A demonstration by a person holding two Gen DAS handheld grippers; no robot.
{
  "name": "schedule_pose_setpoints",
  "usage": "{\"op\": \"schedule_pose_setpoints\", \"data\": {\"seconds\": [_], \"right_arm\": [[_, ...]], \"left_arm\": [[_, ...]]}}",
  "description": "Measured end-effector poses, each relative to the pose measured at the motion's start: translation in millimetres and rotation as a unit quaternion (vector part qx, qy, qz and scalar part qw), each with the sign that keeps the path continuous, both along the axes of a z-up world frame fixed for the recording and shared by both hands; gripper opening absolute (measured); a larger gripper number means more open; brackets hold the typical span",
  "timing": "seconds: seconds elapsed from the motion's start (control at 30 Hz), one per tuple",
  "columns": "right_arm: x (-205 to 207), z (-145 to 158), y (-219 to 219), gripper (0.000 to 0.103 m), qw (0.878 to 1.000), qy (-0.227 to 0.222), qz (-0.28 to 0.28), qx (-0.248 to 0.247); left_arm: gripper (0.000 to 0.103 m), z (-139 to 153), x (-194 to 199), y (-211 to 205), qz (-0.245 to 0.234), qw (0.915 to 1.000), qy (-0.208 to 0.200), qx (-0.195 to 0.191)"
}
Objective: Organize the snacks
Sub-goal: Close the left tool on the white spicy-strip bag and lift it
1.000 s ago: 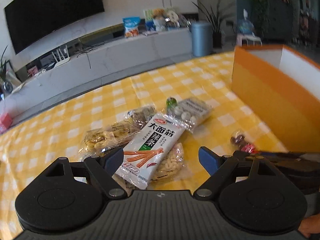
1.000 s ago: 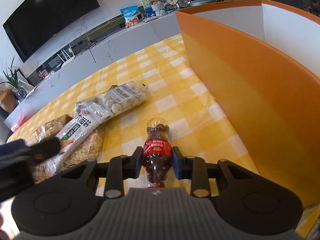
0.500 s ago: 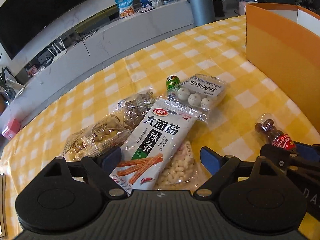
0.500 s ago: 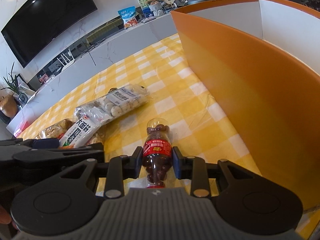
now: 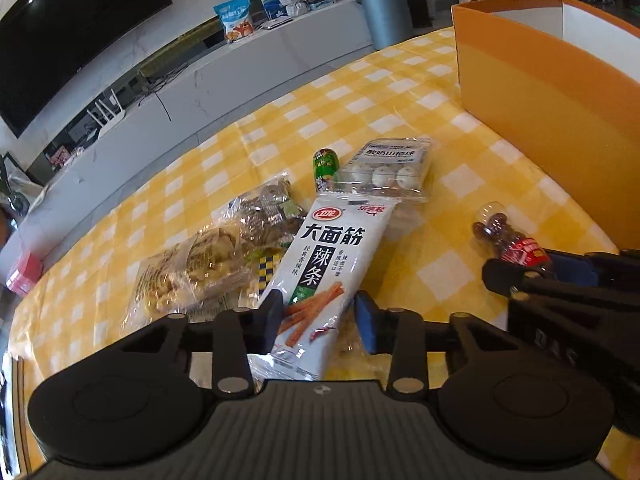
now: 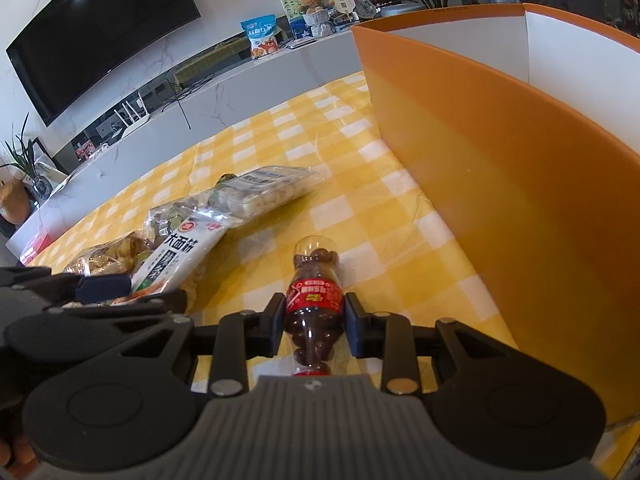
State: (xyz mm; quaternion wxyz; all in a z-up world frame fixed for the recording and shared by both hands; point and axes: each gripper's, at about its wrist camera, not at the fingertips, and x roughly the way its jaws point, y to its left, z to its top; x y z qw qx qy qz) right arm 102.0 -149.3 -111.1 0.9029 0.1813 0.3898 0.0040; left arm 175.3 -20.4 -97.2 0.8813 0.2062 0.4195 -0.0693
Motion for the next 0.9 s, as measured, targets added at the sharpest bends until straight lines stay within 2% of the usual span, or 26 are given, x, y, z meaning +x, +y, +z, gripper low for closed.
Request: {"op": "schedule_pose_setpoints", "data": {"seconds": [0.07,0.13,0.2,0.27,0.43,0.5,0.6,0.67,0.73,0.83,0.9], "right_arm": [[-0.2,0.1,0.4,0.029,1.0,0.0,0.0,-0.001],[-0.5,0.3,1.6,0.029,1.0,-0.001,0.002,-0.006],[-0.6,0.9,3.1,0.029,1.0,-0.002,0.003,-0.012],[-0.5,1.0,3.7,0.029,1.0,-0.003,0.004,-0.015],[-0.5,1.2,4.2,0.03,1.0,-0.003,0.003,-0.015],[-0.7,1.1,5.0,0.03,1.0,-0.003,0.003,-0.016],[-0.4,1.1,5.3,0.03,1.0,-0.003,0.003,-0.016],[-0.3,1.3,5.6,0.03,1.0,-0.003,0.003,-0.018],[-0.1,1.2,6.5,0.03,1.0,-0.003,0.003,-0.02],[-0.2,1.4,8.0,0.03,1.0,-0.004,0.003,-0.025],[-0.7,1.3,9.0,0.03,1.0,-0.005,0.003,-0.028]], "left_arm": [[0.024,6.7,-8.2,7.4,0.003,0.9999,0.006,-0.015],[0.019,15.1,-17.7,17.6,0.01,0.9994,0.001,-0.032],[0.018,23.0,-28.2,28.2,0.013,0.9988,-0.002,-0.047],[0.011,28.0,-37.7,35.4,0.013,0.9982,-0.003,-0.058],[0.01,35.4,-55.8,38.3,-0.005,0.9967,-0.021,-0.078],[0.014,33.8,-59.3,34.5,-0.027,0.9963,-0.037,-0.073],[0.04,28.5,-59.0,26.0,-0.069,0.9948,-0.055,-0.051],[0.067,22.9,-55.1,19.9,-0.092,0.9931,-0.061,-0.039],[0.076,17.4,-49.9,13.7,-0.109,0.9911,-0.075,-0.016],[0.077,7.9,-32.6,5.9,-0.133,0.9885,-0.065,0.028],[0.077,3.3,-19.1,6.0,-0.129,0.9891,-0.06,0.035]]}}
